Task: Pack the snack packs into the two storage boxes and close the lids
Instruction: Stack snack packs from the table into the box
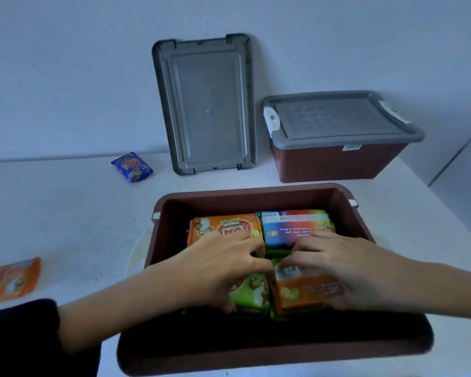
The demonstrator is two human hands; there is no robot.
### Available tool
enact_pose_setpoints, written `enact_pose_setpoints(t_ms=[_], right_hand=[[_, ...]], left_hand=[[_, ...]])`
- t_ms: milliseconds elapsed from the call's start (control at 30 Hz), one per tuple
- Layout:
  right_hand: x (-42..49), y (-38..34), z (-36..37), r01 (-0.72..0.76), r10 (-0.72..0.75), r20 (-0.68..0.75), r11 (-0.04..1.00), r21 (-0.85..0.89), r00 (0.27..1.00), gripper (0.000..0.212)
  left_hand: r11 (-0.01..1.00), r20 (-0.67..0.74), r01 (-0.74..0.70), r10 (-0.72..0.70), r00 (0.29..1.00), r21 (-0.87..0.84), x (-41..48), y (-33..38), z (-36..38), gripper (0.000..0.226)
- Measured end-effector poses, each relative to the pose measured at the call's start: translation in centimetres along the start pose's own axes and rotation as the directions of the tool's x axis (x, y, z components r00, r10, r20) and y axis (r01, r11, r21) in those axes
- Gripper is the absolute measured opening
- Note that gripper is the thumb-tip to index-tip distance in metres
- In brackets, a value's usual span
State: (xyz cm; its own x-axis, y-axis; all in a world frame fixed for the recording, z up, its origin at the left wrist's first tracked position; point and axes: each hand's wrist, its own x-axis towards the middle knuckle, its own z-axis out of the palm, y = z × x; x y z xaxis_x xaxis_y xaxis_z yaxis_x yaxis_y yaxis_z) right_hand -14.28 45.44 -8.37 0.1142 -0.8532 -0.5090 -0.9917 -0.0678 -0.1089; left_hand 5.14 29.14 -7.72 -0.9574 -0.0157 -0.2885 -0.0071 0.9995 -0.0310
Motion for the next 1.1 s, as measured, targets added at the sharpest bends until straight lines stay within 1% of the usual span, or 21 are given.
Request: enact_pose_setpoints(t_ms=[33,67,100,133,200,233,300,333,400,467,533,600,667,700,733,800,833,900,967,1033,1100], right_hand=[[0.4,-1.4,-1.7,0.087,-0.089,-0.053,0.995,-0.04,0.995,0.065],[2.0,-3.3,-2.9,0.047,-0.061,-0.154,0.995,-0.092,0.986,0.065],[2.4,-3.1,-2.3,0.088,-0.104,-0.162,0.991,-0.104,0.981,0.066],[2.7,-3.2,-2.0,0.053,-0.067,-0.153,0.994,-0.094,0.986,0.068],[2.5,-3.4,-2.0,0.015,-0.039,-0.155,0.988,-0.154,0.987,0.073],[2.6,-3.3,-1.6,0.027,-0.061,-0.218,0.987,-0.157,0.974,0.077],[3.0,-3.7,-1.3,0.04,-0.085,-0.232,0.98,-0.194,0.969,0.087],[3.3,-3.3,-0.9,0.058,-0.116,-0.286,0.977,-0.204,0.951,0.091],[3.8,-2.8,-0.3,0.068,-0.139,-0.33,0.974,-0.216,0.934,0.092],[3.7,-2.6,-0.1,0.088,-0.187,-0.368,0.959,-0.269,0.911,0.089],[3.6,-2.4,-0.1,0.079,-0.19,-0.384,0.955,-0.287,0.903,0.087],[3.9,-2.9,0.0,0.069,-0.156,-0.365,0.968,-0.24,0.918,0.087],[3.8,-3.4,-0.8,0.064,-0.133,-0.306,0.972,-0.225,0.943,0.086],[3.7,-3.7,-1.5,0.074,-0.13,-0.274,0.976,-0.206,0.953,0.084],[3.5,-3.7,-2.2,0.069,-0.114,-0.264,0.982,-0.174,0.958,0.081],[3.4,-3.5,-3.8,0.077,-0.102,-0.216,0.989,-0.124,0.971,0.073],[3.7,-3.5,-4.7,0.09,-0.113,-0.231,0.99,-0.106,0.966,0.069],[4.5,-3.2,-6.4,0.132,-0.141,-0.325,0.99,-0.049,0.935,0.058],[5.9,-3.5,-8.1,0.164,-0.146,-0.416,0.986,0.007,0.898,0.051],[7.6,-4.0,-9.9,0.201,-0.166,-0.5,0.979,0.017,0.85,0.048],[10.0,-5.0,-11.9,0.239,-0.184,-0.548,0.971,0.029,0.816,0.047]], left_hand=[[1.0,-0.014,-0.004,0.004,1.0,0.028,-0.1,0.1,0.2,0.072],[0.998,-0.055,-0.019,0.022,0.998,0.066,-0.2,0.1,0.4,0.074],[0.996,-0.089,-0.017,0.025,0.996,0.092,-0.2,0.2,0.5,0.077],[0.995,-0.09,-0.015,0.024,0.996,0.097,-0.2,0.2,0.6,0.079],[0.998,-0.061,-0.032,0.035,0.997,0.053,0.0,-0.1,1.0,0.077],[0.999,-0.046,-0.026,0.027,0.999,0.035,0.1,-0.3,1.2,0.075],[0.998,-0.088,-0.049,0.052,0.995,0.032,0.1,-0.5,1.0,0.073],[0.997,-0.106,-0.069,0.072,0.992,0.035,0.1,-0.6,1.0,0.073],[0.995,-0.143,-0.086,0.092,0.985,0.046,0.0,-0.9,1.4,0.074],[0.993,-0.198,-0.1,0.11,0.974,0.063,0.1,-0.9,1.9,0.077],[0.989,-0.235,-0.117,0.134,0.963,0.086,0.2,-0.9,2.2,0.077],[0.991,-0.245,-0.103,0.121,0.962,0.086,0.1,-0.8,2.7,0.076],[0.993,-0.233,-0.089,0.104,0.967,0.071,-0.1,-0.8,2.7,0.073],[0.995,-0.221,-0.096,0.102,0.97,0.038,-0.2,-0.9,2.6,0.071],[0.994,-0.203,-0.108,0.1,0.974,-0.032,-0.3,-1.1,2.2,0.069],[0.975,-0.179,-0.092,0.056,0.982,-0.204,-0.6,-1.7,1.3,0.063],[0.962,-0.166,-0.059,0.014,0.986,-0.267,-0.8,-2.3,0.8,0.058],[0.952,-0.23,-0.007,-0.067,0.971,-0.307,-1.8,-3.6,-0.1,0.047],[0.936,-0.304,0.043,-0.157,0.94,-0.35,-3.4,-5.4,-0.6,0.039],[0.91,-0.36,0.092,-0.25,0.899,-0.404,-5.4,-7.3,-0.8,0.033],[0.893,-0.402,0.172,-0.351,0.846,-0.417,-7.9,-9.3,-0.7,0.028]])
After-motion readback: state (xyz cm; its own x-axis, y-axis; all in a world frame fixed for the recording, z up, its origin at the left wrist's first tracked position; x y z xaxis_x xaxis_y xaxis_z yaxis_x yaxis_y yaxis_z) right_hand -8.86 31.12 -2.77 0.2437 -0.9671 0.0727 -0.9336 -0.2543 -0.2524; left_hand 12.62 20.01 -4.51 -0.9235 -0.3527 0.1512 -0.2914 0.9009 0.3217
